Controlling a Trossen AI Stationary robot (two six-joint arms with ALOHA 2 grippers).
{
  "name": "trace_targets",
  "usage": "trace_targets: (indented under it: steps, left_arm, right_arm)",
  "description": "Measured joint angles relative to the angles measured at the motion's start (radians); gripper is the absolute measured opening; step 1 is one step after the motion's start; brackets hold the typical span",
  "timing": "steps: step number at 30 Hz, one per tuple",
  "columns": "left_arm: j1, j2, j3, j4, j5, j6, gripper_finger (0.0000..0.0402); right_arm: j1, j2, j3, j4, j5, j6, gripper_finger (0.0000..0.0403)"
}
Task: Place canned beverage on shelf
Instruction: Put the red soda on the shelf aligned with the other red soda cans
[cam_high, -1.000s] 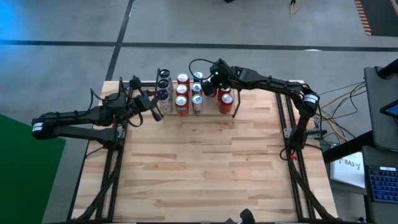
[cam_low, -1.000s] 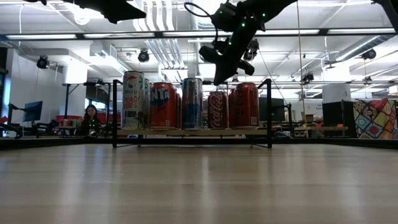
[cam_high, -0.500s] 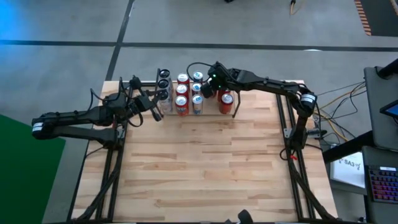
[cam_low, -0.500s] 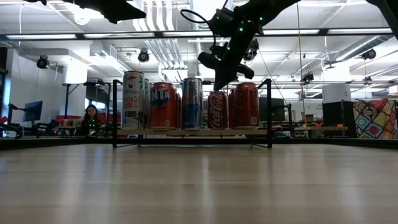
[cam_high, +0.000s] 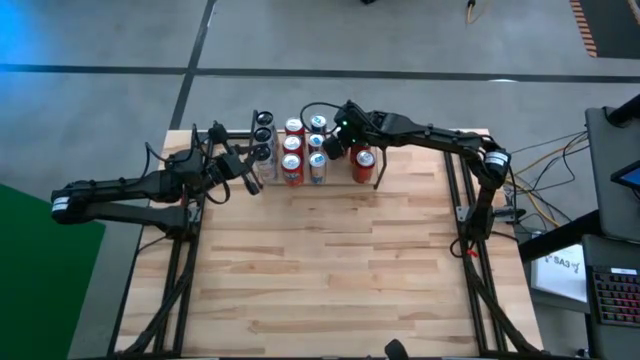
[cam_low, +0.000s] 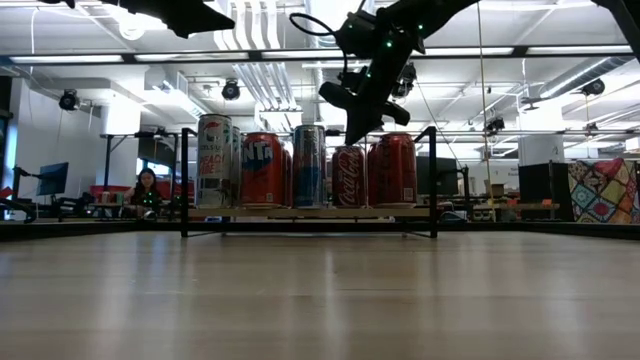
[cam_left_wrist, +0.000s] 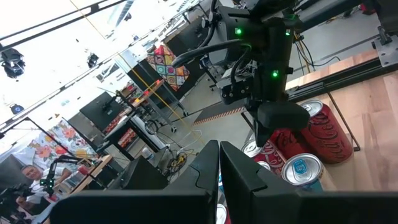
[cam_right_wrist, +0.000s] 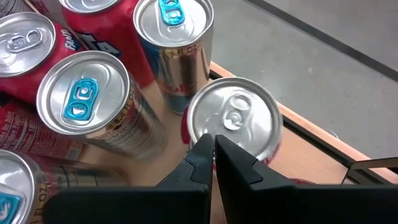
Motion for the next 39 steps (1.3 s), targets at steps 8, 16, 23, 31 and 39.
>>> trace_targets:
  steps: [8,16,23,31,39]
  left_arm:
    - [0.000,0.000,0.000,0.000,0.000,0.000,0.0000]
    - [0.000,0.000,0.000,0.000,0.000,0.000,0.0000]
    - [0.000,0.000,0.000,0.000,0.000,0.000,0.0000]
    - [0.000,0.000,0.000,0.000,0.000,0.000,0.0000]
    - [0.000,0.000,0.000,0.000,0.000,0.000,0.0000]
  right_arm:
    - [-0.001,-0.004,0.000,0.011,0.035,-0.003,0.0009]
    - [0.003,0.001,0.000,0.010,0.034,-0.003,0.0009]
    - [0.014,0.002,0.000,-0.006,0.033,0.000,0.0009]
    - [0.028,0.002,0.000,-0.008,0.025,0.001,0.0009]
    - [0.028,-0.012,0.000,-0.011,0.030,-0.002,0.0009]
